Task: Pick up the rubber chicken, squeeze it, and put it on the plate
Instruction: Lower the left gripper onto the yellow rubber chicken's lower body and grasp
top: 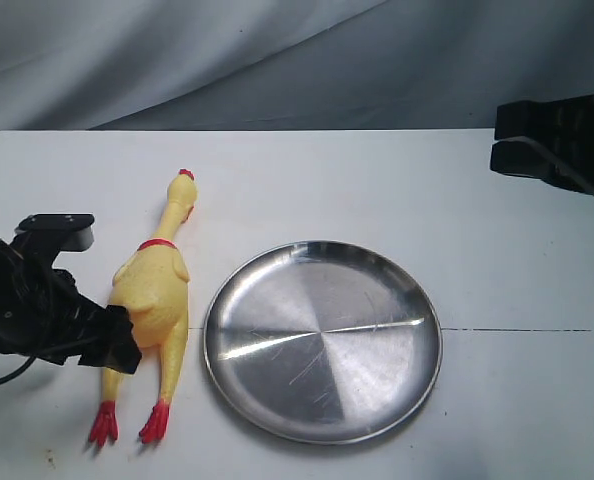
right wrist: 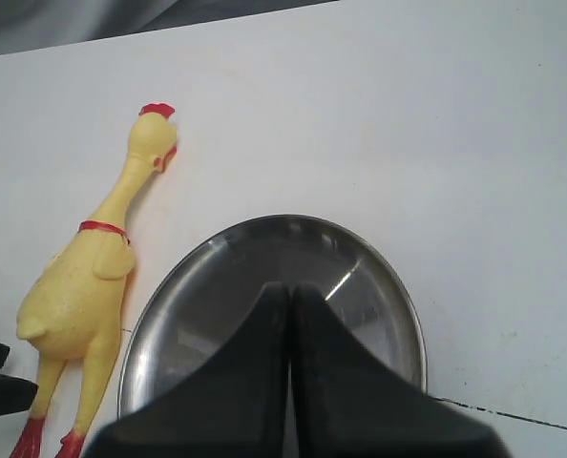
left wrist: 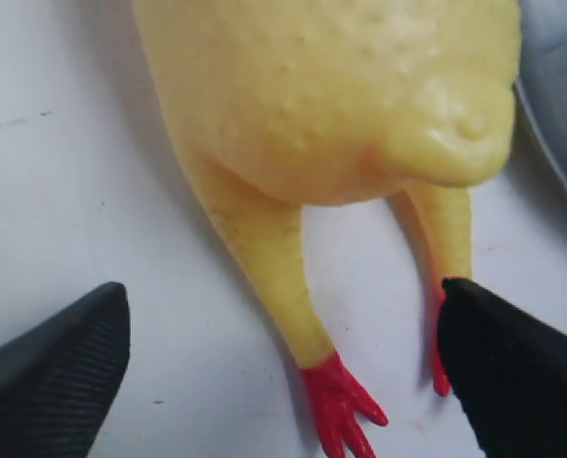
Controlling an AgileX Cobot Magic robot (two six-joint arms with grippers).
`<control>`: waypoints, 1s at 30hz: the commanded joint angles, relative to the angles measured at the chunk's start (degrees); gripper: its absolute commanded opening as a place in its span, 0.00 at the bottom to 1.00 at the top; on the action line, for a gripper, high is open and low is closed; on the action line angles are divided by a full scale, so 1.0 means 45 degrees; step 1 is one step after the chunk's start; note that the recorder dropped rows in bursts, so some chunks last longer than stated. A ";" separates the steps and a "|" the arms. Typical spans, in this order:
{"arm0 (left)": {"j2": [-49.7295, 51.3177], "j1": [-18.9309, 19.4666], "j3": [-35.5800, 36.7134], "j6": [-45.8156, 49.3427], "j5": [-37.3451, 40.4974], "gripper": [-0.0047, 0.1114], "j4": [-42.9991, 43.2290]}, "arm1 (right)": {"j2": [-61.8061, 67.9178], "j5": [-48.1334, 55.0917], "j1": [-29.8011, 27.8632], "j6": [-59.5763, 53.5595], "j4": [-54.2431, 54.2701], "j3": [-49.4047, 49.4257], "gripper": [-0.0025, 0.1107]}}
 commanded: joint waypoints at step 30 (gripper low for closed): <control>0.2515 -0.1480 -0.0102 -0.3531 -0.2824 0.73 0.3697 | -0.0006 -0.0036 0.0033 -0.0169 -0.0039 -0.0062 0.02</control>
